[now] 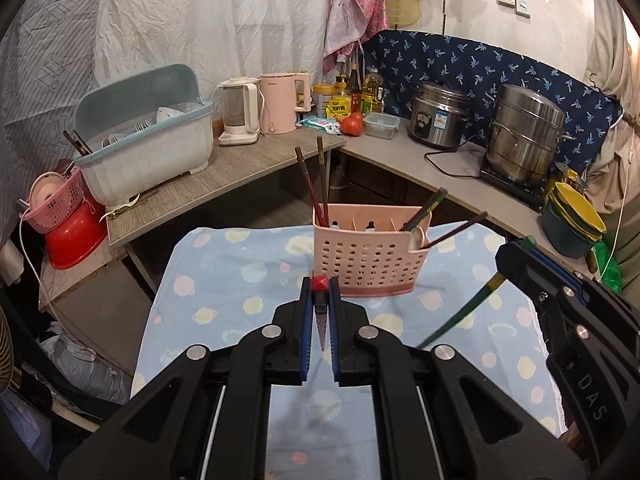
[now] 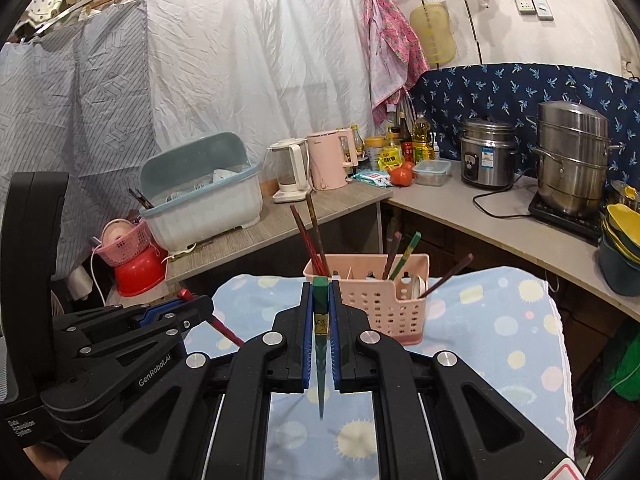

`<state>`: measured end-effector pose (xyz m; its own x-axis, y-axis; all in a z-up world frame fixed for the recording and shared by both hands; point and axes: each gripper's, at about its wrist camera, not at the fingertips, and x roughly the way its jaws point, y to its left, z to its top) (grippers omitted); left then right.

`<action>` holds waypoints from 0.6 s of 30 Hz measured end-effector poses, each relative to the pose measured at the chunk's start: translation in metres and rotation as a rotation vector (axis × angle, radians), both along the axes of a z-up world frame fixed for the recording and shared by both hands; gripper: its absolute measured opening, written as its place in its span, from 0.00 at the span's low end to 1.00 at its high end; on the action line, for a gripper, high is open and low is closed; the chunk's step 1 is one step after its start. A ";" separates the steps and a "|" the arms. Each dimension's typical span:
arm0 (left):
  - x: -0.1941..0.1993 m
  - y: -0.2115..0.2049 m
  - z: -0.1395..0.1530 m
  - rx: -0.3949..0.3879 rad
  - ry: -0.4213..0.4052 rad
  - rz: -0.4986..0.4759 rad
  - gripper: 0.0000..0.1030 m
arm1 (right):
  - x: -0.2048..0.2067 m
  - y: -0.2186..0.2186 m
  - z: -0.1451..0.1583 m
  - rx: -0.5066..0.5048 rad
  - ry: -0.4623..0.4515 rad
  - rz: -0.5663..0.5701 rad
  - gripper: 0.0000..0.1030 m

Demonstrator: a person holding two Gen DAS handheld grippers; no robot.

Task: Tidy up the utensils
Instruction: 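Lift both chopsticks and carry them over the pink holder with both tools, then lower both chopsticks into the pink holder and open both tools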

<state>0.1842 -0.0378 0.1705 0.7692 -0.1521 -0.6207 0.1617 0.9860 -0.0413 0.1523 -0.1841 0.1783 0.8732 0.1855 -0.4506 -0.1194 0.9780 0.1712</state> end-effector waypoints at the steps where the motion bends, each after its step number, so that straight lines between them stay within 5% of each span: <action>1: 0.003 0.000 0.002 0.000 -0.001 0.001 0.07 | 0.003 0.000 0.003 -0.002 -0.004 0.000 0.07; 18: 0.056 -0.006 0.059 -0.029 -0.074 -0.022 0.07 | 0.075 -0.007 0.076 -0.057 -0.127 -0.015 0.07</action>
